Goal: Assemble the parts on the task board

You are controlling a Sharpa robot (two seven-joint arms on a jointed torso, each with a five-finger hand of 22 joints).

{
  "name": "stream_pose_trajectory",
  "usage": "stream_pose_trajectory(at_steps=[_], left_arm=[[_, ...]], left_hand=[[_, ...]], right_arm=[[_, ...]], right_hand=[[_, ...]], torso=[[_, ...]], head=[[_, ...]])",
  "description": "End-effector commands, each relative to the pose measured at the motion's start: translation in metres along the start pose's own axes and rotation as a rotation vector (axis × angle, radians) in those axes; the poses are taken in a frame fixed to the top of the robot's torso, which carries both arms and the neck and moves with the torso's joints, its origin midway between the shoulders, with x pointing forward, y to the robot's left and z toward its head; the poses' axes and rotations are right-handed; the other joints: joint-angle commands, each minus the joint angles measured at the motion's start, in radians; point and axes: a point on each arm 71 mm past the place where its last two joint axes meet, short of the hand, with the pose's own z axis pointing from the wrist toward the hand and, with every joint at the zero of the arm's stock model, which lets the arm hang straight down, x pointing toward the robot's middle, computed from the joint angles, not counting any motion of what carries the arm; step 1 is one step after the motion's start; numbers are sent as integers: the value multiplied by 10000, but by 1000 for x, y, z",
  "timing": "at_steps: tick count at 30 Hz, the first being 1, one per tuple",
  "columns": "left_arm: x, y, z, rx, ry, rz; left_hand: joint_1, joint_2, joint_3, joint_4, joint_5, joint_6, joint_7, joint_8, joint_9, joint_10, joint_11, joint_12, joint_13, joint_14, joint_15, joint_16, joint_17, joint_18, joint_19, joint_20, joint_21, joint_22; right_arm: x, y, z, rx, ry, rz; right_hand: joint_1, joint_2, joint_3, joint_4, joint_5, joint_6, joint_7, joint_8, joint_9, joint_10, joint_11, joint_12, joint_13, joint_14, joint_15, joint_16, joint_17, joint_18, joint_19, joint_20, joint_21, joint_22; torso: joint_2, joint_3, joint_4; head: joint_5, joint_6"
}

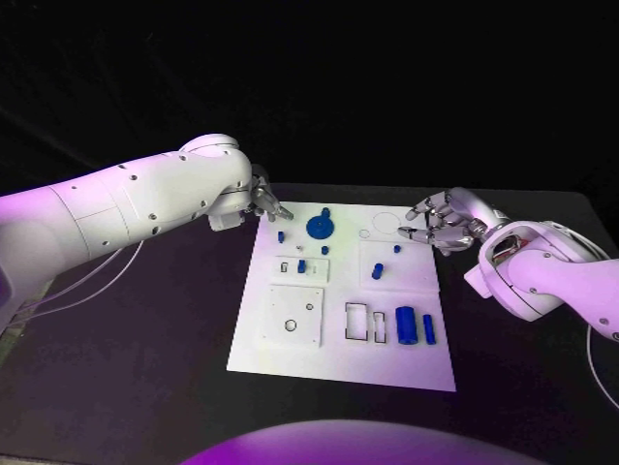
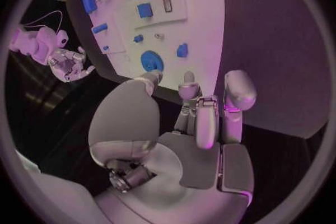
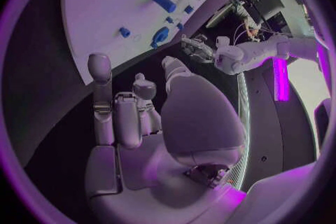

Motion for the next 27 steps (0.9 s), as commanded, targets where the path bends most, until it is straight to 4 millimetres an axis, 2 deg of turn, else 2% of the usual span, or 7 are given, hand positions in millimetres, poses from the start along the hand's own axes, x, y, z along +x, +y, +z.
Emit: stream_pose_trajectory(at_steps=[1,6,20,27], left_arm=[[7,-1,3,55,653,231],[13,0,8,-1,857,130],[17,1,12,-36,1061,-19],[18,1,13,18,1162,-112]], left_hand=[[26,125,-50,-2,-3,-40,33,-82,-19,35,32,-11,8,1022,68,36,2635,18,1,66,-36,1150],[66,190,-61,-8,72,-10,31,-101,-32,74,30,29,85,1022,70,36,2635,14,12,69,-14,1163],[189,309,-91,-19,207,165,0,-100,-45,164,8,118,218,1022,58,36,2635,15,24,67,-11,1180],[531,489,-9,-44,281,260,-27,-176,-91,193,-10,148,255,1022,43,36,2635,16,32,54,-19,1200]], right_arm=[[1,2,0,-144,59,-90],[2,2,0,-162,71,-85],[2,3,0,-172,82,-87],[2,3,0,-172,86,-87]], right_hand=[[75,-31,68,12,39,-55,-10,16,10,-74,20,-38,-11,233,-22,-64,-13,79,39,-17,-52,-5],[75,-31,68,12,39,-55,-10,16,10,-74,20,-38,-11,233,-22,-64,-13,79,39,-17,-52,-5],[87,-22,87,9,42,-60,-9,14,11,-77,22,-39,-16,230,-21,-74,-21,83,34,-17,-89,-21],[87,-22,87,9,42,-60,-9,14,11,-77,22,-39,-16,230,-21,-74,-21,83,34,-17,-89,-21]], torso=[[-8,0,1],[-14,-8,11],[-26,1,17],[-25,3,10]], head=[[-14,-20],[-17,-36],[-19,-78],[-20,-99]])
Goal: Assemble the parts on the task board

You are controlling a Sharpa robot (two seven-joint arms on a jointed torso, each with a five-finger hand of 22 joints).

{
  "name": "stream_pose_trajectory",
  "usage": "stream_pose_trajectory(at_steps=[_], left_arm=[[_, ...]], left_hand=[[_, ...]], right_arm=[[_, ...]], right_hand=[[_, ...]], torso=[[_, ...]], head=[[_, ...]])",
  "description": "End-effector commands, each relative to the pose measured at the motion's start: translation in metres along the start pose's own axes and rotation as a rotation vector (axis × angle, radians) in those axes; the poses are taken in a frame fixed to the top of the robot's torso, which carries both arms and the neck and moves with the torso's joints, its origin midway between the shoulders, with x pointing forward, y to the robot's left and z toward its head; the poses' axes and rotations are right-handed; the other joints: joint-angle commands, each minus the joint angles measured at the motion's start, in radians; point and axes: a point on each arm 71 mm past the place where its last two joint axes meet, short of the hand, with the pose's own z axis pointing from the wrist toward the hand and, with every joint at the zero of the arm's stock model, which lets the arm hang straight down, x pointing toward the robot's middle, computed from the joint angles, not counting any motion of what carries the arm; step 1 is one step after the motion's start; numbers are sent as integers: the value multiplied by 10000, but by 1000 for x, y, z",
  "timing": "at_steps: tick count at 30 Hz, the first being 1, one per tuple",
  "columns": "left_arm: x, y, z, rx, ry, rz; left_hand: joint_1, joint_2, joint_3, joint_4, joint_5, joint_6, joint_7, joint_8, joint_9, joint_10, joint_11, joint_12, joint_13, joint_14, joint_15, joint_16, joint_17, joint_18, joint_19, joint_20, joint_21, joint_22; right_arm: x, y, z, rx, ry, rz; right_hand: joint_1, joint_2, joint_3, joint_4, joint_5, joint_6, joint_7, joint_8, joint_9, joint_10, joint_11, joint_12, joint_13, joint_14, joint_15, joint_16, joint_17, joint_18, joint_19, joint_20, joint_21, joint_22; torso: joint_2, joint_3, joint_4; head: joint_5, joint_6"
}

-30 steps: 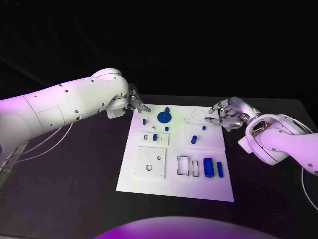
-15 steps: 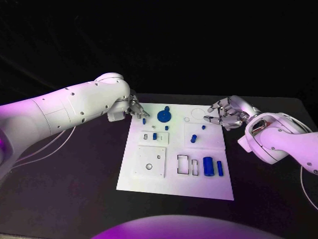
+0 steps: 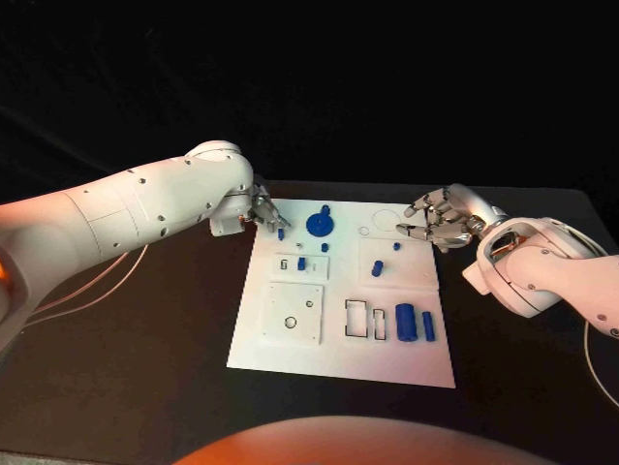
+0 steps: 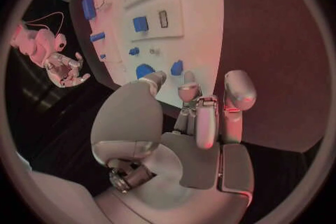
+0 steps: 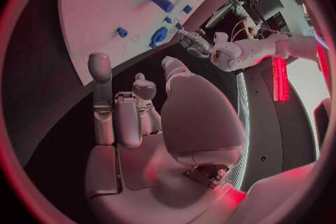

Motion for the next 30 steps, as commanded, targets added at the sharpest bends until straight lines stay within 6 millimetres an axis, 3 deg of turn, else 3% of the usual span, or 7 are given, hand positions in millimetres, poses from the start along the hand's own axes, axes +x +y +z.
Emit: stream_pose_trajectory(at_steps=[1,22,28,30], left_arm=[[2,-3,0,218,309,-44],[2,-2,5,114,356,-45],[2,-2,5,91,354,-1],[2,-2,5,112,352,-13]], left_hand=[[195,22,37,-20,35,102,-34,-78,-20,54,-4,65,14,1022,42,36,2634,17,29,55,-31,1200],[483,82,99,-18,-73,185,-46,-133,-52,87,-16,92,63,1022,36,36,2634,11,41,48,-18,1222],[956,306,342,-45,-583,326,-98,-166,-68,104,-51,99,64,1022,10,36,2634,13,50,29,-35,1247],[1333,428,617,-109,-982,377,-137,-160,-60,124,-80,109,87,1022,-15,36,2634,15,54,11,-49,1256]], right_arm=[[1,1,0,-136,65,-95],[1,2,-1,-153,76,-95],[1,2,-1,-154,75,-99],[1,2,-1,-157,76,-99]], right_hand=[[87,-22,58,-20,42,-60,-9,14,14,-77,22,-39,-8,230,-21,-35,-8,83,34,-17,-33,-9],[87,-22,58,-20,42,-60,-9,14,14,-77,22,-39,-8,230,-21,-35,-8,83,34,-17,-33,-9],[87,-22,58,-20,42,-60,-9,14,14,-77,22,-39,-8,230,-21,-35,-8,83,34,-17,-33,-9],[87,-22,58,-20,42,-60,-9,14,14,-77,22,-39,-8,230,-21,-35,-8,83,34,-17,-33,-9]], torso=[[-1,4,-3],[5,-2,-5],[-8,4,0],[-12,5,5]], head=[[-3,-8],[-18,-65],[-24,-99],[-25,-96]])
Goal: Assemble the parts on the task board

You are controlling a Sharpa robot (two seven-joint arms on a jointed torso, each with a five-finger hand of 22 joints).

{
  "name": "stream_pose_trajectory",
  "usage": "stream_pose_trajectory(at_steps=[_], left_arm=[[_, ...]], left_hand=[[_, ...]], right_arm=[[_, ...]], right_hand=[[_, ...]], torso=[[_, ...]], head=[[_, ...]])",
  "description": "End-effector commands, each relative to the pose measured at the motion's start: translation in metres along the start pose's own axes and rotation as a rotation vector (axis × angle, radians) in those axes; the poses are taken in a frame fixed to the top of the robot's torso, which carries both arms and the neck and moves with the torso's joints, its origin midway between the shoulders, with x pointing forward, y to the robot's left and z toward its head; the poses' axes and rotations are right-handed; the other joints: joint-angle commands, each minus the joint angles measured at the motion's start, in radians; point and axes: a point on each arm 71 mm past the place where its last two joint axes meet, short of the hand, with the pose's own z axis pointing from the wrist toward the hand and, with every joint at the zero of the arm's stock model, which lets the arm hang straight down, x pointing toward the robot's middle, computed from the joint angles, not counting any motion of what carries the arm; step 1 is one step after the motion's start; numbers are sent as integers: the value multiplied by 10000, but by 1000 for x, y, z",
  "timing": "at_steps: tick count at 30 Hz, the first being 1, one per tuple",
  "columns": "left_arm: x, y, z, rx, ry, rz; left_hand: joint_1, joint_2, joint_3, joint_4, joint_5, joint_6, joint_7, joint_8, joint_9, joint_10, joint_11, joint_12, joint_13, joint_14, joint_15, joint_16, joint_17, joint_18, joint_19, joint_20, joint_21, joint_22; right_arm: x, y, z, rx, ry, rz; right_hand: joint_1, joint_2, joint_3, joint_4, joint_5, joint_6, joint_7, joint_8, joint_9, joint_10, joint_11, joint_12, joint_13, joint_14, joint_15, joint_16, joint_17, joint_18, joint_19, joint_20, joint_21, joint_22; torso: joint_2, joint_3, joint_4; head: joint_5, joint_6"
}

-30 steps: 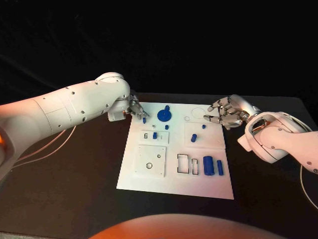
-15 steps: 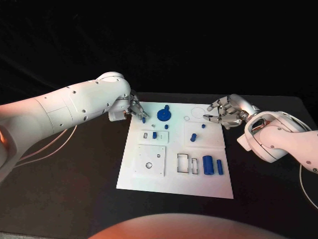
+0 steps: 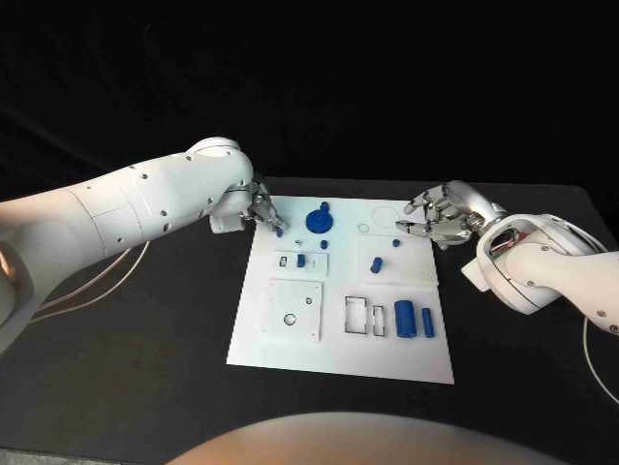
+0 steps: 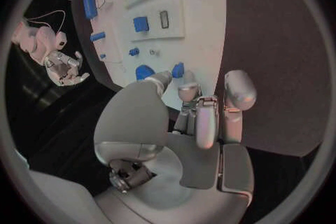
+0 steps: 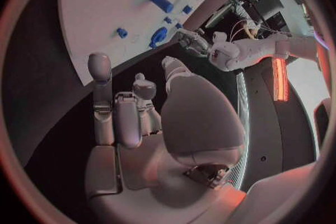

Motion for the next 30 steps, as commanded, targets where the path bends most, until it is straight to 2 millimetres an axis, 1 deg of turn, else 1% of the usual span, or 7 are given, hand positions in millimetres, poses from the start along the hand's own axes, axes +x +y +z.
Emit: stream_pose_trajectory(at_steps=[1,2,3,7,11,15,30], left_arm=[[1,-2,0,145,123,94],[1,-2,0,162,133,84],[1,-3,0,176,140,72],[1,-3,0,234,176,28],[2,-3,1,311,225,-81],[2,-1,0,327,213,-195],[10,10,-18,650,220,-1355]], left_hand=[[503,156,410,-117,-599,89,-15,-31,-5,55,-22,30,17,1022,-30,36,2629,17,49,5,-63,1250],[820,239,804,-242,-1152,120,-46,-12,11,62,-43,23,24,1022,-50,36,2629,19,52,-12,-73,1254],[1052,251,1175,-397,-1324,128,-63,4,26,92,-57,28,53,1022,-62,36,2629,13,69,-23,-51,1266],[1395,151,2189,-908,-1400,110,-51,161,152,174,-54,3,75,1022,-60,36,2629,7,84,-38,-46,1282],[1040,-93,3624,-1532,-1327,45,24,646,602,393,-17,-25,130,1022,-11,36,2629,-4,117,-18,5,1306],[751,-176,4230,-1827,-1330,33,26,814,835,492,2,4,210,1022,-8,36,2629,-11,135,-14,53,1318],[-496,-725,5455,-2674,629,448,-187,1386,1597,1040,-216,310,933,1022,-212,36,2629,-70,336,-182,498,1407]], right_arm=[[1,2,0,-145,66,-100],[1,2,0,-149,67,-100],[1,2,0,-151,67,-100],[1,2,0,-154,65,-100],[1,2,0,-155,63,-100],[1,2,0,-156,61,-101],[0,1,0,-151,40,-104]], right_hand=[[88,-22,58,-19,42,-60,-9,14,16,-77,22,-39,-10,230,-22,-35,-9,83,34,-17,-33,-10],[88,-22,58,-19,42,-60,-9,14,16,-77,22,-39,-10,230,-22,-35,-9,83,34,-17,-33,-10],[88,-22,58,-19,42,-60,-9,14,16,-77,22,-39,-10,230,-22,-35,-9,83,34,-17,-33,-10],[94,-18,79,-18,43,-57,-9,18,20,-63,22,-20,7,232,-21,-36,-1,81,44,-16,-38,-4],[94,-18,79,-18,43,-57,-9,18,20,-63,22,-20,7,232,-21,-36,-1,81,44,-16,-38,-4],[94,-18,79,-18,43,-57,-9,18,20,-63,22,-20,7,232,-21,-36,-1,81,44,-16,-38,-4],[90,-22,83,-16,42,-55,-9,20,22,-66,22,-25,-3,228,-21,-47,-14,87,37,-16,-73,-21]], torso=[[-13,3,14],[-16,0,12],[-16,0,12],[-12,0,8],[-14,7,5],[-18,7,1],[-51,22,31]], head=[[-9,-5],[-10,-6],[-10,-6],[-1,-10],[11,-8],[27,8],[99,-4]])
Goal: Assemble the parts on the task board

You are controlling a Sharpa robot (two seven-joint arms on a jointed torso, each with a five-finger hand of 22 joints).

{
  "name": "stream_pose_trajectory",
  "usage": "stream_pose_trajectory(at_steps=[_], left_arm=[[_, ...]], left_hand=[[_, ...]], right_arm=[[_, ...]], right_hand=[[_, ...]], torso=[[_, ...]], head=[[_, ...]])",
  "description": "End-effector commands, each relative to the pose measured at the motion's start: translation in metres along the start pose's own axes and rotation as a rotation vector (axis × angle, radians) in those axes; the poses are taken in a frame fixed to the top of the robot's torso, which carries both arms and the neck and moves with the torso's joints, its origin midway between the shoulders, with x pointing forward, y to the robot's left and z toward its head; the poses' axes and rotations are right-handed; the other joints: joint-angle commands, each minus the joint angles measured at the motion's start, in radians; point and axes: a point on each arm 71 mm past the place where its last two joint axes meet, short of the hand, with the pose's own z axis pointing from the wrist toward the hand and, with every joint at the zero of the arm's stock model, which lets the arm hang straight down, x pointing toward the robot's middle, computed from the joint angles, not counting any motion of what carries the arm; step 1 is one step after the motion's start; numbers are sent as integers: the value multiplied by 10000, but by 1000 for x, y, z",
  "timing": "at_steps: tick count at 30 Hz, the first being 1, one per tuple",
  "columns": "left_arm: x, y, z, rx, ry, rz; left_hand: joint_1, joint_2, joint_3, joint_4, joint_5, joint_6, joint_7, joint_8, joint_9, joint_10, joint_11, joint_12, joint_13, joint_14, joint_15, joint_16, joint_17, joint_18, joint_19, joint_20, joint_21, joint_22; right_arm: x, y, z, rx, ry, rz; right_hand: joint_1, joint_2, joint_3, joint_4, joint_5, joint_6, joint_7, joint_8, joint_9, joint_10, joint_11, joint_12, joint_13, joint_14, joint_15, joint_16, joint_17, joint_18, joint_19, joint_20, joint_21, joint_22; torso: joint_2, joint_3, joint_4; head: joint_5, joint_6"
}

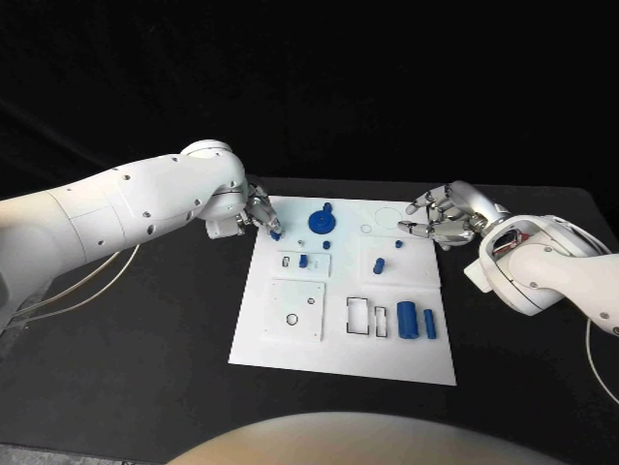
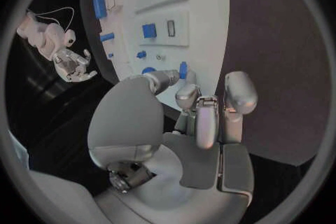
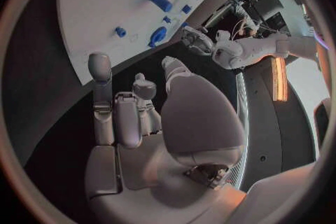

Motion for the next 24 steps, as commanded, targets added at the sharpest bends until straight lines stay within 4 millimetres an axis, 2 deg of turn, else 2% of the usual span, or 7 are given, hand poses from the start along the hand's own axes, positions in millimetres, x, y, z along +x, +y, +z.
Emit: stream_pose_trajectory(at_steps=[1,3,10,17,24], left_arm=[[3,-1,-6,180,-120,-732],[6,-1,-11,308,-213,-839],[15,3,-21,651,-655,-973],[28,6,-23,845,-966,-809],[41,7,-22,830,-987,-600]], left_hand=[[-121,7,1121,-1062,399,380,-294,112,1630,202,-43,119,250,1057,-116,36,2631,-79,106,-15,132,1424],[-308,-80,1253,-1167,674,472,-339,147,1694,309,-78,171,409,1057,-157,36,2631,-93,145,-53,224,1442],[-650,-220,1414,-1289,1143,652,-414,207,1801,485,-144,244,659,1057,-216,36,2631,-126,217,-110,421,1484],[-732,-277,1557,-1392,1291,757,-456,230,1844,604,-184,311,840,1057,-251,36,2631,-145,260,-142,541,1512],[-845,-344,1679,-1459,1475,851,-485,245,1881,661,-212,308,884,1057,-279,36,2631,-144,261,-171,562,1512]], right_arm=[[0,1,0,-140,46,-97],[0,1,-1,-135,45,-98],[0,0,-1,-120,37,-101],[0,0,-1,-128,39,-102],[0,0,-1,-133,42,-102]], right_hand=[[90,-22,54,12,43,-55,-9,20,12,-66,22,-25,-4,228,-21,-47,-14,87,37,-16,-32,-8],[90,-22,54,12,43,-55,-9,20,12,-66,22,-25,-4,228,-21,-47,-14,87,37,-16,-32,-8],[90,-22,54,12,43,-55,-9,20,12,-66,22,-25,-4,228,-21,-47,-14,87,37,-16,-32,-8],[90,-22,54,12,43,-55,-9,20,12,-66,22,-25,-4,228,-21,-47,-14,87,37,-16,-32,-8],[90,-22,54,12,43,-55,-9,20,12,-66,22,-25,-4,228,-21,-47,-14,87,37,-16,-32,-8]], torso=[[-16,15,8],[-13,13,8],[-24,7,29],[-11,-9,19],[1,-9,10]], head=[[23,-9],[22,-13],[33,-31],[72,-55],[90,-64]])
